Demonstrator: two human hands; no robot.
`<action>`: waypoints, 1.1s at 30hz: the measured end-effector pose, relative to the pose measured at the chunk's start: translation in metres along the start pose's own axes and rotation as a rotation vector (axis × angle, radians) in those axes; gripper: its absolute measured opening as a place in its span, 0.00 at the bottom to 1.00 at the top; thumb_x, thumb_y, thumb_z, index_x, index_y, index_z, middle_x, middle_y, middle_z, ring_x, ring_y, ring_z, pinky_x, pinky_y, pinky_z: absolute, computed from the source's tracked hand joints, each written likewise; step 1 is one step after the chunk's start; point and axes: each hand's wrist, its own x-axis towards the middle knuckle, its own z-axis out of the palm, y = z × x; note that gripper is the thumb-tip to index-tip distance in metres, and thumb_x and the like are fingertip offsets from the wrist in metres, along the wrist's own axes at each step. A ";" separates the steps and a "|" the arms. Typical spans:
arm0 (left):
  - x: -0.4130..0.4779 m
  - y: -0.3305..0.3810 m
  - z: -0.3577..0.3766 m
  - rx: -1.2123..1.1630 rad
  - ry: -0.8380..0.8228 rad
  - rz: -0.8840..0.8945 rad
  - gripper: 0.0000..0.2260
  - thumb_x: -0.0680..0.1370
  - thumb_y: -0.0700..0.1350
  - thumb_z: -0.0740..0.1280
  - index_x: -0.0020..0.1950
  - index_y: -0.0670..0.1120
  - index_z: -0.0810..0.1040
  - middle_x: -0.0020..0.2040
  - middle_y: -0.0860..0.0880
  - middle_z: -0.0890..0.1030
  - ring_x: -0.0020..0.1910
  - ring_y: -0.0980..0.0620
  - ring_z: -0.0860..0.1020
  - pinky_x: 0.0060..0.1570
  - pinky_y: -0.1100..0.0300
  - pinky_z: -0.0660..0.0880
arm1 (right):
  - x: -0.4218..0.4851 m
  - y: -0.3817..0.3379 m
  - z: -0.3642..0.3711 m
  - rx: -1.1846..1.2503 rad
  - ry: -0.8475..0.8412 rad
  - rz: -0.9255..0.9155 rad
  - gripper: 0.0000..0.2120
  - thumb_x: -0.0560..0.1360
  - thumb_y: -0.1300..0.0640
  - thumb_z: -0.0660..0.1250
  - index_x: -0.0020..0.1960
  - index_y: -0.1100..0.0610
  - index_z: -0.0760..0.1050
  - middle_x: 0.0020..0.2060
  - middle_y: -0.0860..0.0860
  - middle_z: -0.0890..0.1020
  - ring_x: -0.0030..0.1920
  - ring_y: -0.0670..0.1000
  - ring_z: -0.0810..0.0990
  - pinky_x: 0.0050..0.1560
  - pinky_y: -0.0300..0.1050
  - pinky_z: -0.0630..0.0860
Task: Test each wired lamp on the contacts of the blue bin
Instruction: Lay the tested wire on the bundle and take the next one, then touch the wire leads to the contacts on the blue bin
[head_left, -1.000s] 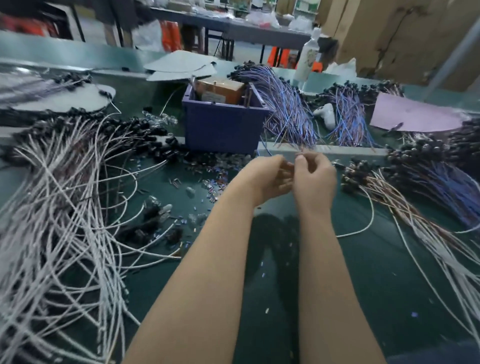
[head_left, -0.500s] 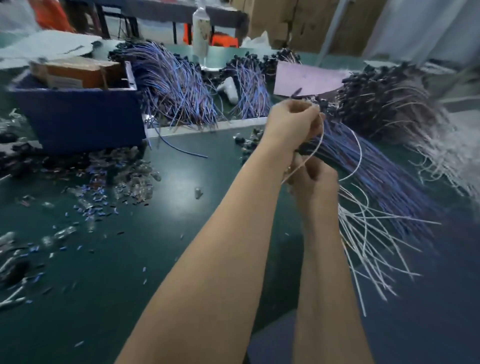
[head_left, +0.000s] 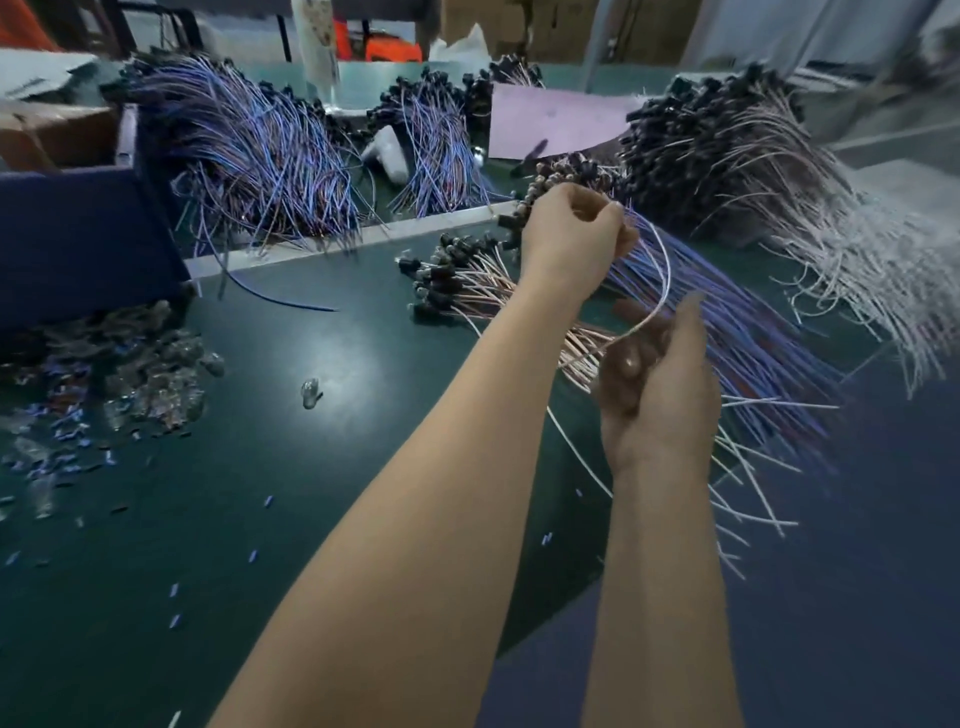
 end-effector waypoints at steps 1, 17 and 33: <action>0.000 -0.003 0.001 0.000 0.004 0.000 0.08 0.78 0.36 0.64 0.40 0.43 0.72 0.33 0.48 0.79 0.35 0.50 0.80 0.53 0.48 0.79 | 0.001 0.000 0.001 -0.119 0.044 -0.055 0.20 0.78 0.45 0.61 0.33 0.53 0.79 0.19 0.44 0.69 0.21 0.44 0.66 0.26 0.36 0.63; -0.020 -0.067 -0.027 0.573 0.046 -0.055 0.10 0.78 0.42 0.60 0.52 0.42 0.79 0.45 0.48 0.80 0.45 0.51 0.75 0.44 0.62 0.68 | -0.011 0.000 0.009 0.628 0.261 0.059 0.14 0.80 0.55 0.56 0.37 0.56 0.66 0.22 0.48 0.71 0.21 0.46 0.69 0.23 0.34 0.64; -0.066 0.020 -0.220 -0.361 0.788 0.075 0.09 0.79 0.36 0.57 0.45 0.46 0.73 0.37 0.50 0.77 0.30 0.58 0.72 0.32 0.66 0.69 | -0.081 0.091 0.168 -0.258 -0.420 0.112 0.07 0.78 0.62 0.61 0.42 0.56 0.72 0.32 0.50 0.79 0.29 0.45 0.75 0.28 0.33 0.72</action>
